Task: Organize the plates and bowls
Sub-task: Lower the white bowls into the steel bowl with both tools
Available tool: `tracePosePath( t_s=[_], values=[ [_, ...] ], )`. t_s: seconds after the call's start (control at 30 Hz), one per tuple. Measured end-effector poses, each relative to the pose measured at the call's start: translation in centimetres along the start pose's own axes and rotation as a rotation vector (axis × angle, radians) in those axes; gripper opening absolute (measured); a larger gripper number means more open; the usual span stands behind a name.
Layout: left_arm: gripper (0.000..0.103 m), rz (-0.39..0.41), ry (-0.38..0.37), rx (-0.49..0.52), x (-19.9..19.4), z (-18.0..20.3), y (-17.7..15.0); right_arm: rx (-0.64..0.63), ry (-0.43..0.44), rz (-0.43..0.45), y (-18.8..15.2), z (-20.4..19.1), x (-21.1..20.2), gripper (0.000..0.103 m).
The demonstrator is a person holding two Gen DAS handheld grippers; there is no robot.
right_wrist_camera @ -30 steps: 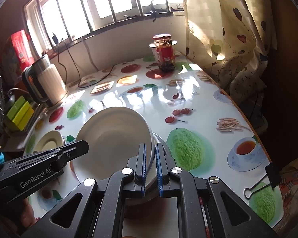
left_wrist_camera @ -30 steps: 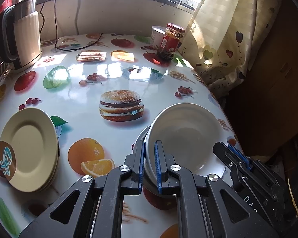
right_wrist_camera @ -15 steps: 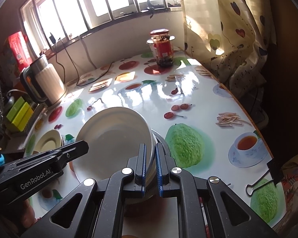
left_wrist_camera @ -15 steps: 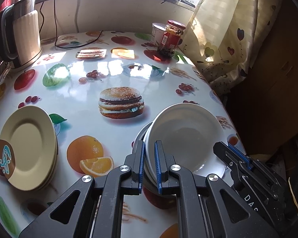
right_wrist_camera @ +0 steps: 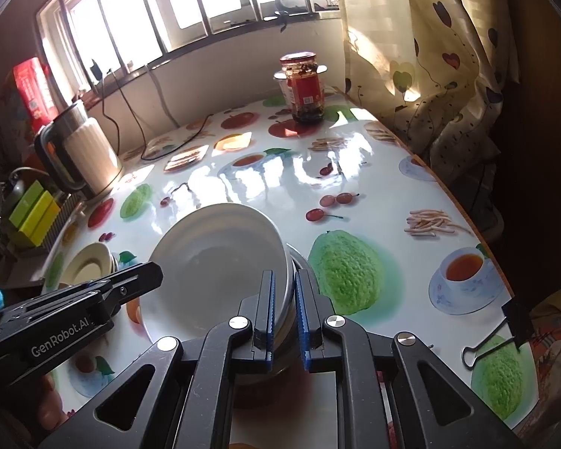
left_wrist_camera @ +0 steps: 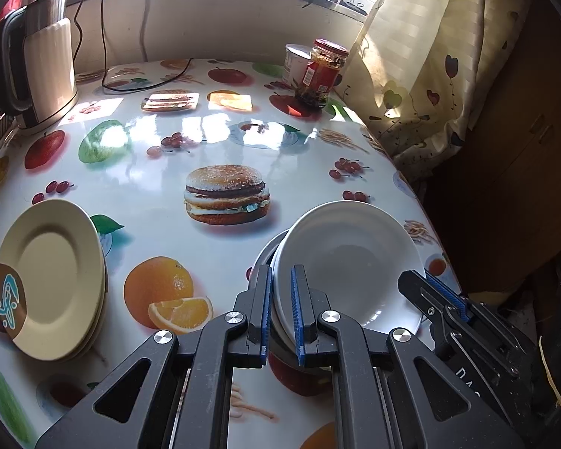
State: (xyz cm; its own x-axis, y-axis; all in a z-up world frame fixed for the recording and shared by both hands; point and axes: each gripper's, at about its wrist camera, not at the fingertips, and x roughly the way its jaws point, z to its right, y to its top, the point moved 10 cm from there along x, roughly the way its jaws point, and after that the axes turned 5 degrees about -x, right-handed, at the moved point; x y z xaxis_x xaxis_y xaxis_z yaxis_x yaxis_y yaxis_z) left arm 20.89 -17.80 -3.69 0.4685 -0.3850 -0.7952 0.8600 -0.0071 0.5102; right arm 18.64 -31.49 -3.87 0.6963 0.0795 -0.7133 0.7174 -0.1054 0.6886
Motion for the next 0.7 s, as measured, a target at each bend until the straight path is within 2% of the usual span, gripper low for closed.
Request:
tracePosePath(
  t_s=[0.2,0.33,0.4,0.5,0.57,0.7],
  values=[
    [0.010,0.011,-0.001,0.013,-0.2,0.1,0.1,0.004,0.002,0.008,0.2,0.0,-0.2,0.014],
    [0.010,0.041,0.007,0.031,-0.7,0.0,0.3,0.008,0.002,0.022,0.4,-0.1,-0.5,0.029],
    [0.011,0.046,0.008,0.037,-0.8,-0.2,0.3,0.009,0.003,0.027,0.4,-0.1,-0.7,0.031],
    [0.016,0.077,0.017,0.059,-1.2,-0.3,0.5,0.021,0.007,0.041,0.5,0.1,-1.0,0.036],
    [0.027,0.080,0.018,0.070,-1.4,-0.5,0.4,0.034,0.010,0.046,0.4,0.4,-1.2,0.040],
    [0.029,0.079,0.026,0.065,-1.4,-1.2,0.2,0.058,0.010,0.056,0.2,1.0,-1.7,0.040]
  ],
)
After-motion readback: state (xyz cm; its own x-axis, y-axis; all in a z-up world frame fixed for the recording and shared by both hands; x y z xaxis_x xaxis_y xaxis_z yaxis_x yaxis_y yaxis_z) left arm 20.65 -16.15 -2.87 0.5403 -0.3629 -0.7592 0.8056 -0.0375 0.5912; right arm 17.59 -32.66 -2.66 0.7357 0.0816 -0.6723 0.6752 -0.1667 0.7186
